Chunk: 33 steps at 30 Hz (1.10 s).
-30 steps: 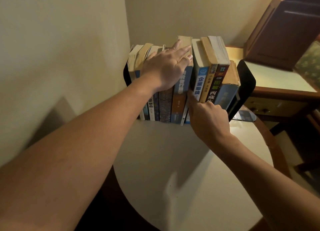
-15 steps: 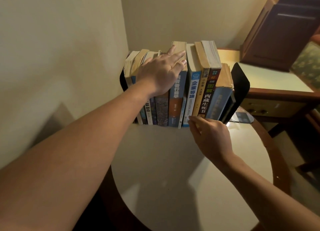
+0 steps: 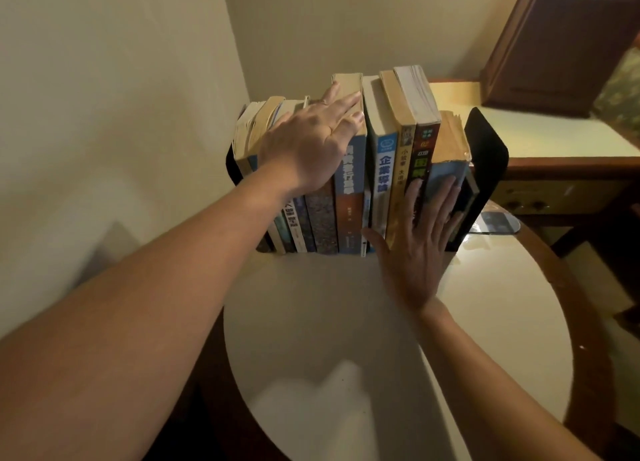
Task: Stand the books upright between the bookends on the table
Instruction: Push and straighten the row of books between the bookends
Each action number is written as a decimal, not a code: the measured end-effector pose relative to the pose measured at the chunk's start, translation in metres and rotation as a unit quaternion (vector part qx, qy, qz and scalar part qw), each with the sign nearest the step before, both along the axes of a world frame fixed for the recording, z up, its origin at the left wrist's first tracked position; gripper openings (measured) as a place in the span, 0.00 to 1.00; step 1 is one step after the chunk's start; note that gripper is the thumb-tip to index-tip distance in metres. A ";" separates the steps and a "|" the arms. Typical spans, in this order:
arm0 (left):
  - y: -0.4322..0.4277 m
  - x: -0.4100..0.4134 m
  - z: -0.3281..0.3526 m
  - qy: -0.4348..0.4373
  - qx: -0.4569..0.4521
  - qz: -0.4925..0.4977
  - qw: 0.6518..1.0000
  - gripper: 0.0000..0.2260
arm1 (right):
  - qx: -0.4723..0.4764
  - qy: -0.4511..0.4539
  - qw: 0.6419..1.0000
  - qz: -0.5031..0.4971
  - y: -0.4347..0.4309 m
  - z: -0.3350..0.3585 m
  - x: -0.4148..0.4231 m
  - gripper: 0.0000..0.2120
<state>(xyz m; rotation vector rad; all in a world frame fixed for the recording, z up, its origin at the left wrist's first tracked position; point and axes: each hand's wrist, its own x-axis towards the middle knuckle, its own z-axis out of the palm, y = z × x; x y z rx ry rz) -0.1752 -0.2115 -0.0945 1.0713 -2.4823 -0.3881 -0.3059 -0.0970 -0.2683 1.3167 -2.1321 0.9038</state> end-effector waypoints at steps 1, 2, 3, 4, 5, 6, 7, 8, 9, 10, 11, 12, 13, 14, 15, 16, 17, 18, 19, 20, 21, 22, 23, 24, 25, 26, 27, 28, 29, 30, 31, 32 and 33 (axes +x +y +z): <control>0.000 0.000 0.000 0.000 -0.002 0.001 1.000 0.22 | 0.001 -0.002 1.000 0.002 -0.002 -0.002 -0.001 0.47; -0.001 0.000 -0.001 -0.001 -0.004 0.003 1.000 0.22 | -0.001 -0.003 1.000 0.004 -0.003 -0.003 -0.002 0.47; -0.001 0.000 -0.001 -0.002 -0.006 0.005 1.000 0.22 | -0.003 -0.003 1.000 0.005 -0.005 -0.004 -0.002 0.47; -0.001 0.000 -0.001 -0.002 -0.006 0.006 1.000 0.22 | -0.006 -0.004 1.000 0.006 -0.005 -0.005 -0.002 0.47; -0.001 0.000 -0.001 0.000 -0.006 0.006 1.000 0.22 | -0.007 -0.004 1.000 0.008 -0.006 -0.005 -0.003 0.47; -0.001 0.000 -0.001 0.001 -0.007 0.006 1.000 0.22 | -0.008 -0.004 1.000 0.008 -0.006 -0.005 -0.003 0.47; -0.001 0.000 -0.001 0.002 -0.007 0.007 1.000 0.22 | -0.008 -0.004 1.000 0.008 -0.006 -0.005 -0.003 0.47; -0.001 0.000 -0.001 0.002 -0.007 0.007 1.000 0.22 | -0.007 -0.002 1.000 0.006 -0.007 -0.006 -0.003 0.47; -0.001 0.000 -0.001 0.002 -0.006 0.006 1.000 0.22 | -0.007 0.000 1.000 0.004 -0.007 -0.006 -0.003 0.47; -0.001 -0.001 -0.002 0.002 -0.005 0.006 1.000 0.22 | -0.006 0.000 1.000 0.003 -0.008 -0.007 -0.003 0.47; -0.001 -0.001 -0.002 0.003 -0.005 0.006 1.000 0.22 | -0.007 0.000 1.000 0.002 -0.008 -0.007 -0.002 0.46; -0.001 0.000 -0.002 0.004 -0.005 0.006 1.000 0.23 | -0.007 -0.003 1.000 0.003 -0.008 -0.007 -0.001 0.46; -0.001 -0.001 -0.002 0.006 -0.004 0.006 1.000 0.23 | -0.008 -0.005 1.000 0.005 -0.008 -0.007 0.000 0.46; -0.002 -0.001 -0.002 0.007 -0.003 0.006 1.000 0.23 | -0.008 -0.007 1.000 0.006 -0.008 -0.006 0.000 0.46; -0.002 -0.001 -0.002 0.007 -0.003 0.006 1.000 0.24 | -0.006 -0.008 1.000 0.006 -0.008 -0.006 0.001 0.46; -0.002 0.000 -0.002 0.007 -0.002 0.006 1.000 0.24 | -0.005 -0.009 1.000 0.006 -0.008 -0.005 0.001 0.47; -0.001 0.000 -0.002 0.007 -0.003 0.005 1.000 0.24 | -0.003 -0.010 1.000 0.004 -0.007 -0.005 0.001 0.47; -0.001 0.000 -0.002 0.007 -0.005 0.005 1.000 0.23 | -0.001 -0.011 1.000 0.003 -0.007 -0.004 0.002 0.47; 0.000 0.000 -0.002 0.007 -0.006 0.005 1.000 0.23 | 0.001 -0.012 1.000 0.003 -0.006 -0.003 0.003 0.46; 0.000 0.000 -0.002 0.007 -0.006 0.005 1.000 0.23 | 0.002 -0.014 1.000 0.004 -0.006 -0.002 0.004 0.46; 0.000 0.000 -0.001 0.008 -0.004 0.005 1.000 0.24 | 0.001 -0.016 1.000 0.006 -0.005 0.000 0.005 0.45; 0.000 0.001 -0.001 0.008 -0.002 0.004 1.000 0.25 | -0.001 -0.020 1.000 0.008 -0.004 0.002 0.006 0.45; 0.001 0.001 0.000 0.007 -0.002 0.001 1.000 0.26 | -0.006 -0.028 1.000 0.011 -0.001 0.003 0.008 0.45; 0.002 0.002 0.001 0.007 -0.003 -0.001 1.000 0.26 | -0.015 -0.040 0.999 0.017 0.002 0.003 0.009 0.44; 0.002 0.002 0.001 0.006 -0.004 -0.004 1.000 0.27 | -0.025 -0.052 0.998 0.028 0.006 0.004 0.012 0.44; 0.003 0.003 0.002 0.004 -0.001 -0.007 1.000 0.27 | -0.034 -0.061 0.997 0.039 0.012 0.004 0.015 0.44; 0.002 0.004 0.003 0.003 0.007 -0.011 1.000 0.28 | -0.042 -0.065 0.996 0.047 0.017 0.004 0.017 0.44; 0.002 0.004 0.005 0.004 0.021 -0.019 1.000 0.28 | -0.051 -0.070 0.995 0.054 0.023 0.003 0.020 0.43; 0.000 0.006 0.006 0.015 0.044 -0.027 0.999 0.28 | -0.059 -0.079 0.993 0.058 0.027 0.003 0.022 0.42; 0.000 0.008 0.009 0.035 0.070 -0.037 0.996 0.27 | -0.069 -0.092 0.992 0.059 0.031 0.003 0.024 0.41; -0.002 0.011 0.012 0.058 0.089 -0.046 0.993 0.26 | -0.077 -0.108 0.989 0.057 0.033 0.003 0.025 0.40; -0.004 0.013 0.014 0.075 0.098 -0.054 0.991 0.25 | -0.083 -0.126 0.987 0.055 0.035 0.004 0.026 0.40; -0.006 0.016 0.018 0.084 0.094 -0.060 0.990 0.24 | -0.086 -0.144 0.984 0.051 0.035 0.005 0.026 0.39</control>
